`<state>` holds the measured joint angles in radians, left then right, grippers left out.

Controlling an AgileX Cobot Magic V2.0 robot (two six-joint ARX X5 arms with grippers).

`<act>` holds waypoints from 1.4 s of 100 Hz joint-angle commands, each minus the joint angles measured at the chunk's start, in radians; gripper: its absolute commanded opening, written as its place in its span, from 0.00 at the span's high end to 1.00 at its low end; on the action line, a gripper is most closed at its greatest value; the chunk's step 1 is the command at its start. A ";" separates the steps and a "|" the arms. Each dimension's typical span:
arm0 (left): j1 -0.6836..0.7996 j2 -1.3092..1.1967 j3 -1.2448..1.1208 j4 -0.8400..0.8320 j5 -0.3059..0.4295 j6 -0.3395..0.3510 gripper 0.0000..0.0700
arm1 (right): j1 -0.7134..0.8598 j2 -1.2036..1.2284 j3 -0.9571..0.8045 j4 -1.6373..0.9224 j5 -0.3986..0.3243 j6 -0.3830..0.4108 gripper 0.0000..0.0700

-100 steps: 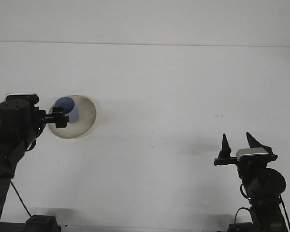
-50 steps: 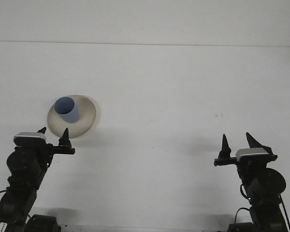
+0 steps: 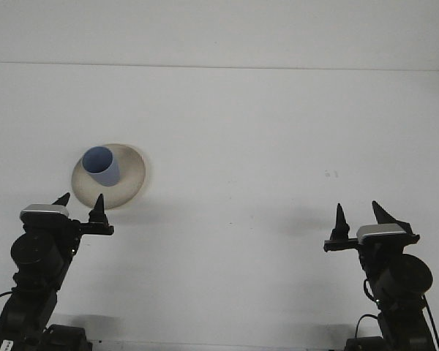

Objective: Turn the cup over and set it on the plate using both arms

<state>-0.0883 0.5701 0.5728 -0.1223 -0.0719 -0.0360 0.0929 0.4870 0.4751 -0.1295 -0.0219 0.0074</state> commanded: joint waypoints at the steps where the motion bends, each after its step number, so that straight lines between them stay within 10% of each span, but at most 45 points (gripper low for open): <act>1: -0.003 0.003 0.010 0.011 0.003 -0.002 0.29 | 0.002 0.005 0.000 0.009 0.003 -0.001 0.34; 8: -0.003 0.003 0.011 0.011 0.003 -0.002 0.40 | 0.002 0.005 0.000 0.010 0.003 -0.001 0.50; 25: -0.003 0.003 0.011 0.009 0.003 -0.002 1.00 | 0.002 0.005 0.000 0.010 0.003 -0.001 0.87; 140: -0.003 0.003 0.011 -0.004 0.003 -0.002 0.98 | 0.002 0.005 0.000 0.025 0.003 -0.001 0.94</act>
<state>-0.0883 0.5701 0.5728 -0.1349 -0.0719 -0.0391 0.0929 0.4870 0.4747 -0.1177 -0.0219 0.0074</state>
